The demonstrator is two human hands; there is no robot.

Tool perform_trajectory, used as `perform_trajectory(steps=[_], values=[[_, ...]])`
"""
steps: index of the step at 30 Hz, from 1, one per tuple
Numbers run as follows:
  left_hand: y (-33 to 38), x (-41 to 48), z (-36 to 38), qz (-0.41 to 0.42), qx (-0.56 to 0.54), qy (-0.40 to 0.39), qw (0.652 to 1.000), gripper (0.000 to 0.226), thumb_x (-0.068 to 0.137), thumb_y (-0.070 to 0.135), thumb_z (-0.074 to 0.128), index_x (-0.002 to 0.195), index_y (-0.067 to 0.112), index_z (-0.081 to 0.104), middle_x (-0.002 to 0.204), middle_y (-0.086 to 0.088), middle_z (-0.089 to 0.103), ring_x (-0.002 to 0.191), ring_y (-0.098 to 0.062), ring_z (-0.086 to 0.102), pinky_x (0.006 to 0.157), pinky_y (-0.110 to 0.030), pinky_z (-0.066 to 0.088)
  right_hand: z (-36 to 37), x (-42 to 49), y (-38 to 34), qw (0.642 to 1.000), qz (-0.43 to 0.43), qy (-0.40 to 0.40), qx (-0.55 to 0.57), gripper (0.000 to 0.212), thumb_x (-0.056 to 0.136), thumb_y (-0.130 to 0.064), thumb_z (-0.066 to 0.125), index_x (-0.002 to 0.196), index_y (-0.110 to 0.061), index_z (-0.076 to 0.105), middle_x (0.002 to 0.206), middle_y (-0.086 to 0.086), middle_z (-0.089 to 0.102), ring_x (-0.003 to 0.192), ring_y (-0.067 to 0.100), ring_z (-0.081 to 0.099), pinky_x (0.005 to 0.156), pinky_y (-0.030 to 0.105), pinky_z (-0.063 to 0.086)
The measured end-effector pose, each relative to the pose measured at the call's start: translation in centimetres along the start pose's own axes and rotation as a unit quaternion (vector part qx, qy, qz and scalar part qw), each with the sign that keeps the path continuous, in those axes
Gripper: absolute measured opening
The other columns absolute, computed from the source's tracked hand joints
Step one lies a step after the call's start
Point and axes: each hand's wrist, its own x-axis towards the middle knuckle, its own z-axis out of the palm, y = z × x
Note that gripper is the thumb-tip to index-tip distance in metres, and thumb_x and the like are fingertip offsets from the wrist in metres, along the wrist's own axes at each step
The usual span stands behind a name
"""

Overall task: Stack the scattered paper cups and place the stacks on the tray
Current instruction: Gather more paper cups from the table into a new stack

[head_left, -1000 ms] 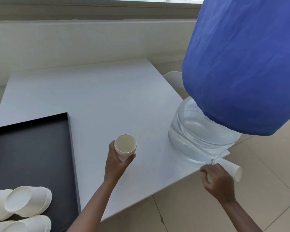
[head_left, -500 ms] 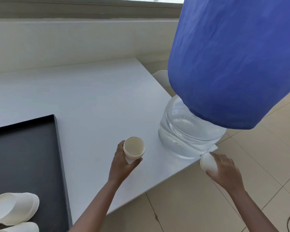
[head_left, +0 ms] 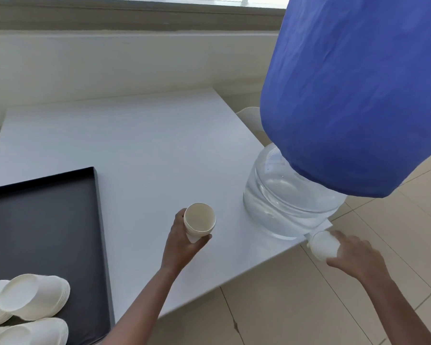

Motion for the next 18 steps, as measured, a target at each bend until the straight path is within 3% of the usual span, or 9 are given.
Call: perform_trajectory(steps=[3, 5, 10, 13, 16, 18], values=[[0.0, 0.0, -0.3, -0.004, 0.0, 0.008, 1.0, 0.074, 0.069, 0.025, 0.079, 0.128, 0.021, 0.035, 0.121, 0.004, 0.053, 0.11, -0.02, 0.051, 0.085, -0.032, 0.044, -2.1, -0.7, -0.4, 0.991, -0.006, -0.061, 0.116, 0.065, 0.07, -0.034, 0.068, 0.129, -0.028, 0.041, 0.103, 0.002, 0.058, 0.09, 0.022, 0.057, 0.073, 0.031, 0.047], [0.1, 0.0, -0.4, -0.004, 0.0, 0.012, 1.0, 0.074, 0.069, 0.026, 0.079, 0.128, 0.021, 0.035, 0.122, 0.004, 0.053, 0.11, -0.02, 0.051, 0.086, -0.032, 0.044, -3.5, -1.5, -1.2, 0.964, -0.036, -0.108, 0.242, 0.062, 0.067, -0.034, 0.073, 0.124, -0.027, 0.047, 0.098, 0.002, 0.059, 0.083, 0.018, 0.059, 0.068, 0.029, 0.046], [0.0, 0.1, -0.8, -0.008, 0.0, 0.02, 1.0, 0.074, 0.068, 0.025, 0.08, 0.127, 0.021, 0.036, 0.12, 0.007, 0.052, 0.11, -0.019, 0.051, 0.086, -0.031, 0.044, -5.8, -3.5, -6.4, 0.844, -0.139, -0.179, 0.486, 0.056, 0.049, -0.059, 0.066, 0.1, -0.04, 0.055, 0.077, -0.007, 0.061, 0.07, 0.008, 0.055, 0.064, 0.018, 0.041], [-0.1, 0.1, -0.8, -0.009, -0.002, 0.023, 1.0, 0.073, 0.068, 0.024, 0.08, 0.126, 0.022, 0.036, 0.116, 0.011, 0.051, 0.109, -0.017, 0.051, 0.084, -0.028, 0.043, -5.5, -3.3, -10.6, 0.748, -0.152, -0.201, 0.614, 0.05, 0.054, -0.05, 0.07, 0.1, -0.035, 0.058, 0.09, -0.007, 0.062, 0.079, 0.009, 0.053, 0.064, 0.021, 0.04], [-0.1, 0.2, -1.0, -0.006, -0.005, 0.028, 1.0, 0.071, 0.067, 0.023, 0.08, 0.124, 0.023, 0.037, 0.114, 0.012, 0.052, 0.107, -0.016, 0.052, 0.084, -0.027, 0.042, -5.2, -2.6, -14.7, 0.644, -0.149, -0.19, 0.726, 0.033, 0.064, -0.03, 0.075, 0.093, -0.025, 0.061, 0.085, -0.005, 0.061, 0.071, 0.006, 0.055, 0.06, 0.022, 0.038], [-0.2, 0.3, -1.3, -0.002, -0.003, 0.034, 0.999, 0.07, 0.067, 0.023, 0.08, 0.124, 0.023, 0.038, 0.113, 0.013, 0.051, 0.106, -0.014, 0.052, 0.084, -0.025, 0.041, -5.3, -2.4, -17.3, 0.638, -0.155, -0.164, 0.736, 0.03, 0.067, -0.033, 0.072, 0.092, -0.025, 0.06, 0.086, -0.006, 0.062, 0.075, 0.006, 0.056, 0.065, 0.023, 0.039]])
